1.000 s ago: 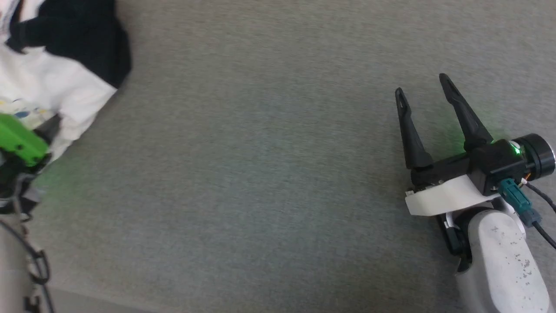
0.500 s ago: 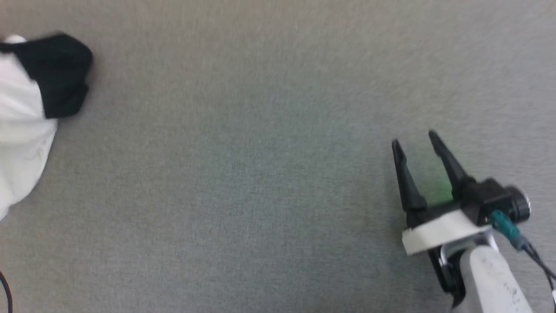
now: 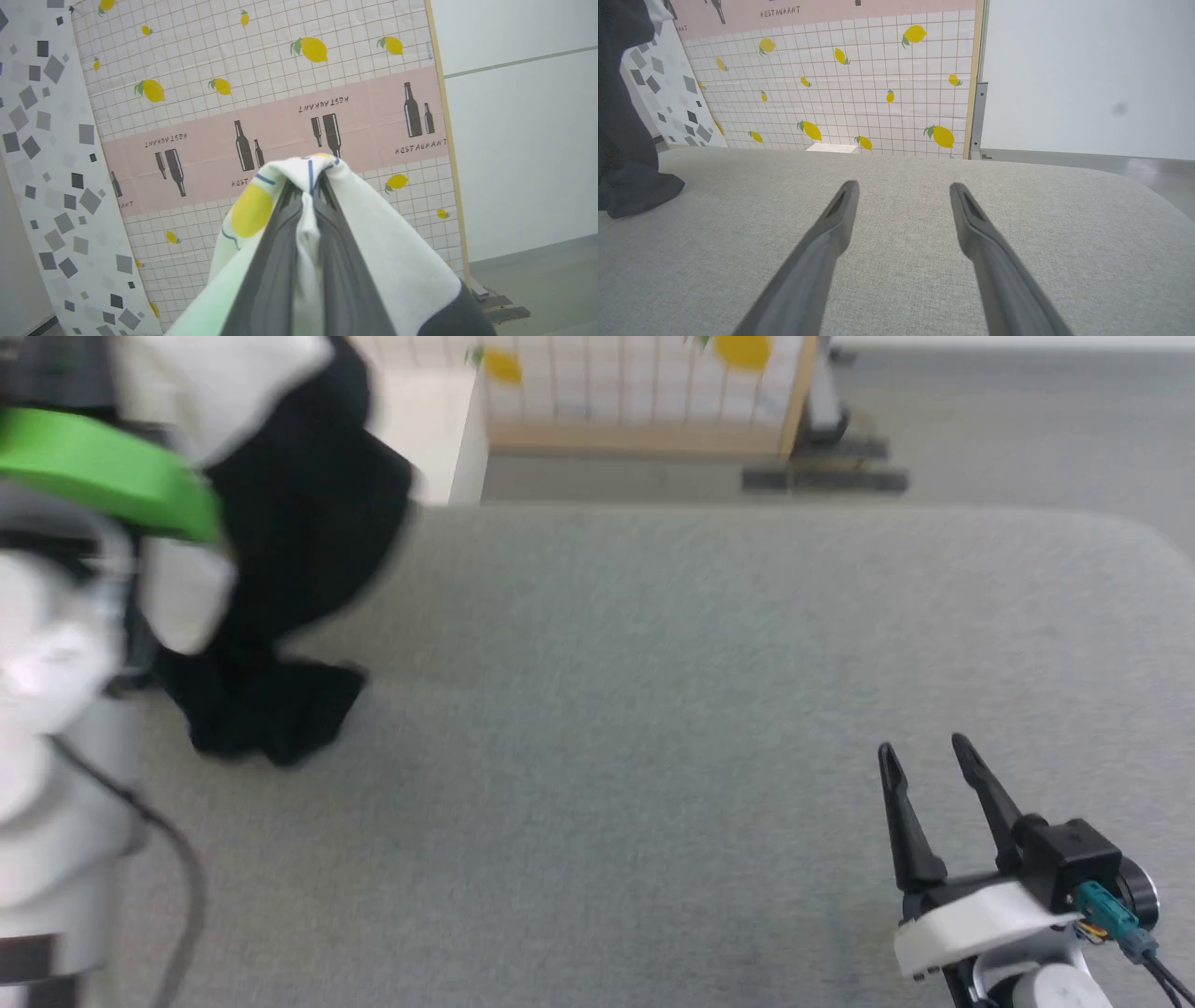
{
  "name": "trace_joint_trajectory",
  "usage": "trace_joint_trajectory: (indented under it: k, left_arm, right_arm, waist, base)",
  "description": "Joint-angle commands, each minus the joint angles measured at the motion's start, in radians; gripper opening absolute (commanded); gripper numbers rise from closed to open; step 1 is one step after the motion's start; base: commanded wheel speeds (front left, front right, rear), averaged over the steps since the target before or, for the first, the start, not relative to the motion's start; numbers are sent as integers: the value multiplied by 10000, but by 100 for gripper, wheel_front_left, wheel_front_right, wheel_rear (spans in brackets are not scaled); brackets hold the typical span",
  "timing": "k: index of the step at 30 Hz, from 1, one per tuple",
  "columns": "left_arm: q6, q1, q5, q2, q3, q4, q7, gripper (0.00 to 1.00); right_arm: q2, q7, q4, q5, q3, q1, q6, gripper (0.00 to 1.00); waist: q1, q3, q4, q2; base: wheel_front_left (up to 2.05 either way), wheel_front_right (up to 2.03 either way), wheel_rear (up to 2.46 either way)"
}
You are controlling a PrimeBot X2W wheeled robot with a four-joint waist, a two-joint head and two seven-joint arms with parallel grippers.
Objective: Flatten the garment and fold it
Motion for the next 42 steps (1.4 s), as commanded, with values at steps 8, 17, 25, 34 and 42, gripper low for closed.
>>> trace_joint_trajectory:
  k: [8, 17, 25, 34, 42]
  left_arm:
    - [-518, 429, -642, -2053, -1943, -593, 623, 0]
    - [-348, 2356, -1023, -3254, -3620, 1294, 1793, 0]
    - [-325, 3794, -1597, -3486, -4626, 3701, 4668, 0]
    - [-548, 4388, -2367, -3514, -4754, 2973, 5868, 100]
    - [91, 3415, -1277, -3247, -4234, 1503, 3534, 100]
  right_arm:
    - [-7, 360, -608, -108, -300, 534, -15, 100]
    - [-7, 534, -864, -62, -197, 649, -15, 100]
    - [-7, 562, -884, -10, -143, 532, -15, 100]
    - [-7, 696, -969, -90, -150, 639, -15, 100]
    - [-7, 784, -1146, -128, -12, 574, -15, 100]
  waist:
    - [1, -1246, -1637, 115]
    - [1, -978, -2188, 115]
    - [1, -745, -2432, 115]
    - [1, -698, -2060, 115]
    - [1, -589, -2212, 115]
  base:
    - [0, 0, 0]
    - [0, 0, 0]
    - [0, 0, 0]
    - [0, 0, 0]
    - [0, 0, 0]
